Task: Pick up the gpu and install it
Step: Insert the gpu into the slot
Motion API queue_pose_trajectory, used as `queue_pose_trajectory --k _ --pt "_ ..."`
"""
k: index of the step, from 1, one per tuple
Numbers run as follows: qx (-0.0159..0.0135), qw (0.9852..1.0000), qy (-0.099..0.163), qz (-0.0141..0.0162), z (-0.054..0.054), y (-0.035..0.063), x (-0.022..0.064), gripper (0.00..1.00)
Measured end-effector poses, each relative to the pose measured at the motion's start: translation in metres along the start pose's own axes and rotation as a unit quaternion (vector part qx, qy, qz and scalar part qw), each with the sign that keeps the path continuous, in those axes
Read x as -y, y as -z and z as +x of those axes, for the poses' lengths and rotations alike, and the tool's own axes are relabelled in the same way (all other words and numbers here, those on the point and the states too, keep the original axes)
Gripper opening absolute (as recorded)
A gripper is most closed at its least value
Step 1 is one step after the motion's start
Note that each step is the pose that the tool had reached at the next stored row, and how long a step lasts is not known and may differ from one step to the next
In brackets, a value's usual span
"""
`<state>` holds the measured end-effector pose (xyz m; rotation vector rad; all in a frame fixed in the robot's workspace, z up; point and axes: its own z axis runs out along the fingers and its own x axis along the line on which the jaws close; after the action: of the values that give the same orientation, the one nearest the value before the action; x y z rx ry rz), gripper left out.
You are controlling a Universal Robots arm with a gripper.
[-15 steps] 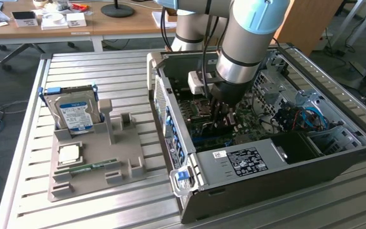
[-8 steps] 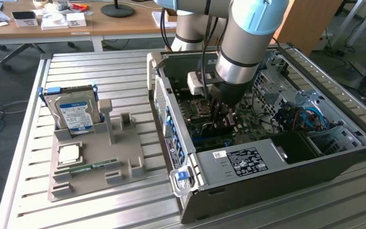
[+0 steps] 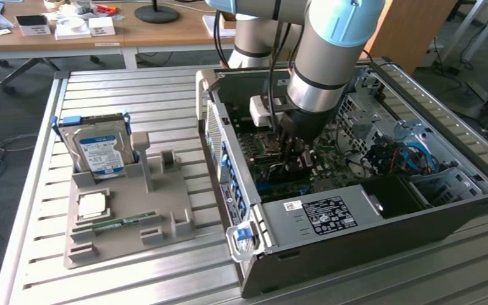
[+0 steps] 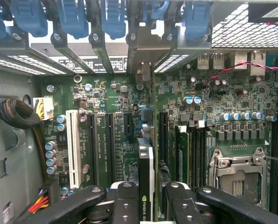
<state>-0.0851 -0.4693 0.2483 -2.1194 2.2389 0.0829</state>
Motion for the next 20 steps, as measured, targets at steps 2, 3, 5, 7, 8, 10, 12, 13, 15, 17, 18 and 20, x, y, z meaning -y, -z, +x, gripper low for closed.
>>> queue_pose_trajectory --k 2,3,5,7,8,10,12,13,15,17,18,20 --pt "0.0000 1.0000 0.000 0.0000 0.0000 0.0000 0.0000 0.27" --pt "0.0006 1.0000 0.000 -0.0003 -0.0001 -0.0003 -0.0002 0.27" --pt "0.0005 1.0000 0.000 0.0003 -0.0001 -0.0005 -0.0002 0.28" --pt "0.0000 1.0000 0.000 0.0000 0.0000 0.0000 0.0000 0.40" --pt "0.0000 1.0000 0.000 0.0000 0.0000 0.0000 0.0000 0.40" --pt "0.0000 1.0000 0.000 0.0000 0.0000 0.0000 0.0000 0.51" --pt "0.0000 1.0000 0.000 0.0000 0.0000 0.0000 0.0000 0.58" --pt "0.0000 1.0000 0.000 0.0000 0.0000 0.0000 0.0000 0.58" --pt "0.0000 1.0000 0.000 0.0000 0.0000 0.0000 0.0000 0.58" --pt "-0.0002 1.0000 0.000 -0.0001 -0.0001 0.0018 0.0000 0.58" --pt "-0.0001 1.0000 0.000 0.0000 -0.0003 0.0037 0.0000 0.58" --pt "0.0000 1.0000 0.000 0.0000 -0.0006 0.0080 0.0000 0.58"
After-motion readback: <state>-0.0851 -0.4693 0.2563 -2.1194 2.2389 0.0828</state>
